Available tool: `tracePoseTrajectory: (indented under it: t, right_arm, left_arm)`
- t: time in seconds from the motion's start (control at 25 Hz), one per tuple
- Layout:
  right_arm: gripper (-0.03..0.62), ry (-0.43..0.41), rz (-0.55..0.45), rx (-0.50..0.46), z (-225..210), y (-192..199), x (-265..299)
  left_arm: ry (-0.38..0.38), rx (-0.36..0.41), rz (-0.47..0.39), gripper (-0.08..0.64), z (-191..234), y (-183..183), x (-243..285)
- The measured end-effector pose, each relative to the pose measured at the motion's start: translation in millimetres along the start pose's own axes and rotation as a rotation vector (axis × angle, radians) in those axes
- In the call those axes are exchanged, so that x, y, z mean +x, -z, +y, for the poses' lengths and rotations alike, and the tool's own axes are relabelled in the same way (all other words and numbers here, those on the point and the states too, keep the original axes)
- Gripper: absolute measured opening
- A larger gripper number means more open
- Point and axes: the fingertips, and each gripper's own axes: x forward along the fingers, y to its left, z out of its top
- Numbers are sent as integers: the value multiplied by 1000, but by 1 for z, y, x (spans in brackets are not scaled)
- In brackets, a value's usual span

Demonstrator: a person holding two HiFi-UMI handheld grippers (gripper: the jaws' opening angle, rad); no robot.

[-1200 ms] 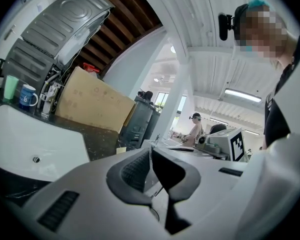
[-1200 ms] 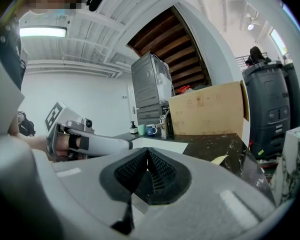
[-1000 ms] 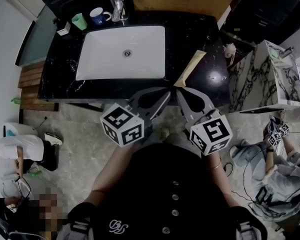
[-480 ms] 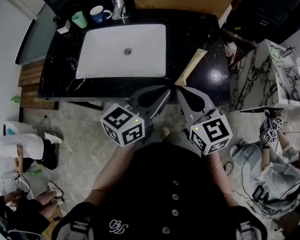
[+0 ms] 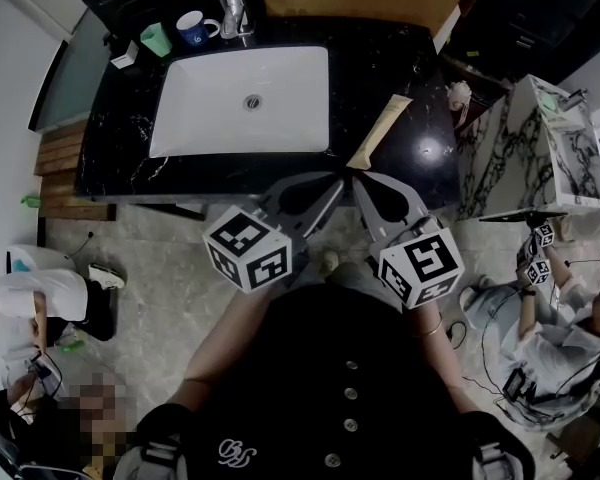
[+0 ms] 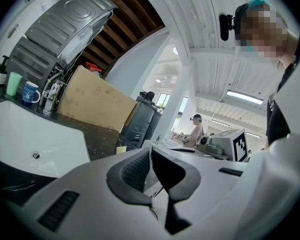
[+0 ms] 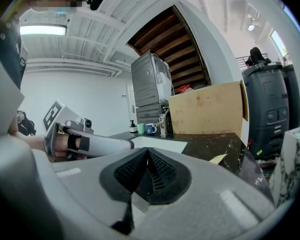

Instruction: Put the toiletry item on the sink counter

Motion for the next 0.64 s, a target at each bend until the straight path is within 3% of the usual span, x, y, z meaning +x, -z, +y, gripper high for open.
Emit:
tracePoseTrajectory:
  t: [0.64]
  right_arm:
    - [3,-8,11,-8,3,1,2]
  left_arm:
    - [-4,-9,1,25,1,0,-3]
